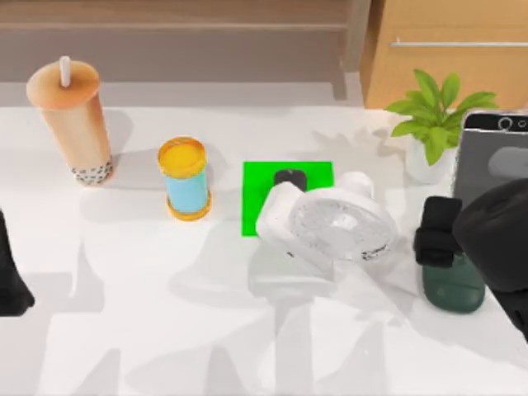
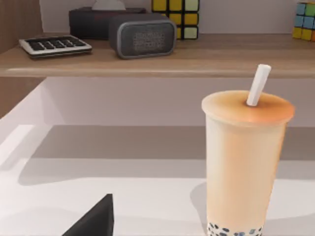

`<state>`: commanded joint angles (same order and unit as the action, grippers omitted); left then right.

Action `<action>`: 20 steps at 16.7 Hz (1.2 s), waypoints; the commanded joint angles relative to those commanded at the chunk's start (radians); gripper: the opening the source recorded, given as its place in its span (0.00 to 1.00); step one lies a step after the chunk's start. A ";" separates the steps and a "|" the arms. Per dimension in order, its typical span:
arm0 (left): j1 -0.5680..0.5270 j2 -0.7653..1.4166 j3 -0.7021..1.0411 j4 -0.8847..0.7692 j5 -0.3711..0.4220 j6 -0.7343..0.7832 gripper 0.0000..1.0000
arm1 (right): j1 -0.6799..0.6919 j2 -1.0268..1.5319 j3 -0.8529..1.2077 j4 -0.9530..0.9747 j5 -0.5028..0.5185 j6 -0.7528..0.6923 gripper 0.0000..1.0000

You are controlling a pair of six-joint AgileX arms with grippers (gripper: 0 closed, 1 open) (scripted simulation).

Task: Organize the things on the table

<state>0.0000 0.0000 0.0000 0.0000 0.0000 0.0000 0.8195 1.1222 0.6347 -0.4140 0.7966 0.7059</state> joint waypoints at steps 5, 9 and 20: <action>0.000 0.000 0.000 0.000 0.000 0.000 1.00 | -0.034 -0.063 -0.013 0.028 -0.043 -0.049 1.00; 0.000 0.000 0.000 0.000 0.000 0.000 1.00 | -0.167 -0.291 -0.123 0.112 -0.197 -0.194 1.00; 0.000 0.000 0.000 0.000 0.000 0.000 1.00 | -0.782 -1.079 -0.606 0.390 -0.751 -0.666 1.00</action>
<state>0.0000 0.0000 0.0000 0.0000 0.0000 0.0000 0.0374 0.0436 0.0288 -0.0243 0.0452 0.0397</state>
